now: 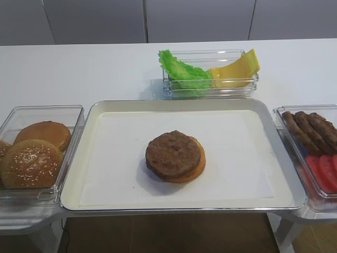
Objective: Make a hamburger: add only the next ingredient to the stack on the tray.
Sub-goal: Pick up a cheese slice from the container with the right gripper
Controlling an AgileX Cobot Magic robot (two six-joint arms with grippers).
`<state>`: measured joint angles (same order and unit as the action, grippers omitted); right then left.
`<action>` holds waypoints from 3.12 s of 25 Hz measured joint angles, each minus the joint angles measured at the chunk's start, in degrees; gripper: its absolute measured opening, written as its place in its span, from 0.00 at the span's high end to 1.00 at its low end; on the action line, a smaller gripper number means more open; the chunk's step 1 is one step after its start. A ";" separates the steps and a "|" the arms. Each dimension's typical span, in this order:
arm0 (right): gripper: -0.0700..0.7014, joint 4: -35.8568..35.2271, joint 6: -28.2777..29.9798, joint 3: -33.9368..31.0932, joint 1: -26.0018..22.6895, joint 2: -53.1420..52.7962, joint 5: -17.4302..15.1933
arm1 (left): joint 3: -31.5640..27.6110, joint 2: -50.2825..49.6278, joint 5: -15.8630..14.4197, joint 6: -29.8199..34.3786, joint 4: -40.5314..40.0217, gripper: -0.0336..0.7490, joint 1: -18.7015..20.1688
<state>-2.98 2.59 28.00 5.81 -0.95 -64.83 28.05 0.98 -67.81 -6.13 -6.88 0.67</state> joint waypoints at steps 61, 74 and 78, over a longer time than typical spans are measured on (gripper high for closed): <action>0.35 -14.53 0.18 16.12 0.00 43.70 23.66 | 0.00 0.00 0.00 0.00 0.00 0.58 0.00; 0.37 -17.47 3.36 37.78 0.00 80.71 24.89 | 0.00 0.00 0.00 0.00 0.00 0.58 0.00; 0.37 -17.55 3.50 45.39 0.00 90.27 23.54 | 0.00 0.00 0.00 0.00 0.00 0.58 0.00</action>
<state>-20.53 6.09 73.39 5.81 89.32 -41.29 28.05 0.98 -67.81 -6.13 -6.88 0.67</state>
